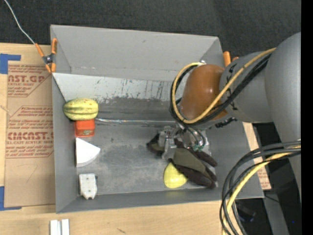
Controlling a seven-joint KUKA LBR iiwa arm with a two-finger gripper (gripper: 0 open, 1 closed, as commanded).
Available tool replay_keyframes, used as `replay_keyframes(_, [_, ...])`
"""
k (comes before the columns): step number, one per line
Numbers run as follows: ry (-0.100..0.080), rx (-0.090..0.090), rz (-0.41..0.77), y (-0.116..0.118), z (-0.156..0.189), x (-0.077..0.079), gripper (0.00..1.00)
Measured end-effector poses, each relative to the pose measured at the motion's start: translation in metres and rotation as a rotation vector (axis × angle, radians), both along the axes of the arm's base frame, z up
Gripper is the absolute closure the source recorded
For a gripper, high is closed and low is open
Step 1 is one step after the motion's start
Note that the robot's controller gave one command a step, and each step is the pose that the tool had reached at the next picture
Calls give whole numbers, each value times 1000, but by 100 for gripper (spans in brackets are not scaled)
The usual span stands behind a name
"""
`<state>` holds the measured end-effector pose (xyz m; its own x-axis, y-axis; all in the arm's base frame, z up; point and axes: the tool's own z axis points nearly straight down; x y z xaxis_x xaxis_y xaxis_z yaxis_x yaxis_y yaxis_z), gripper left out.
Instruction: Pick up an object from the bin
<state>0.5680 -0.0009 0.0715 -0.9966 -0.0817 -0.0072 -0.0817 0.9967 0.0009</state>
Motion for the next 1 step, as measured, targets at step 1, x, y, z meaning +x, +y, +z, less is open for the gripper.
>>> replay_keyframes(1, [0,0,0,0,0,0,100])
